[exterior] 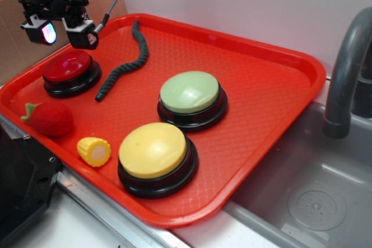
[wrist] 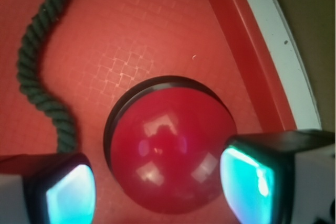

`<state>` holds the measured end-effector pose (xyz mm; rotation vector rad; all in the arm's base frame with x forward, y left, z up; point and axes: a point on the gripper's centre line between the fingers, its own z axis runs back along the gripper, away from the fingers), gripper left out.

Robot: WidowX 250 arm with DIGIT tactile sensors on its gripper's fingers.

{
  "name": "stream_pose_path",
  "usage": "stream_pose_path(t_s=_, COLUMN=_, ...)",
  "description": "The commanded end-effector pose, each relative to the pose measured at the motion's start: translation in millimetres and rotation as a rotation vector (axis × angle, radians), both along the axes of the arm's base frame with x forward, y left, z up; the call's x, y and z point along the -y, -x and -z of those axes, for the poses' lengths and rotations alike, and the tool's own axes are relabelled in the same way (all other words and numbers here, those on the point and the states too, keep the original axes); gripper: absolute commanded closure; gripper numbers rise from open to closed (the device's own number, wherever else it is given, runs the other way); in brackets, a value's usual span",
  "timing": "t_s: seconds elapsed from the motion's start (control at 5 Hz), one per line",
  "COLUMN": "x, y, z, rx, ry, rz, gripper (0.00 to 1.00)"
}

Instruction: Push the red button.

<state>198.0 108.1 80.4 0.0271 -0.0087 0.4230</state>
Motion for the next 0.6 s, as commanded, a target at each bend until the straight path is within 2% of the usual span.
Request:
stream_pose_path(t_s=0.0, x=2, y=-11, z=-34, rx=0.065, ry=-0.060, rz=0.027, gripper=0.00)
stream_pose_path(t_s=0.4, x=11, y=-10, z=-49, rx=0.060, ry=-0.051, rz=0.035, gripper=0.00)
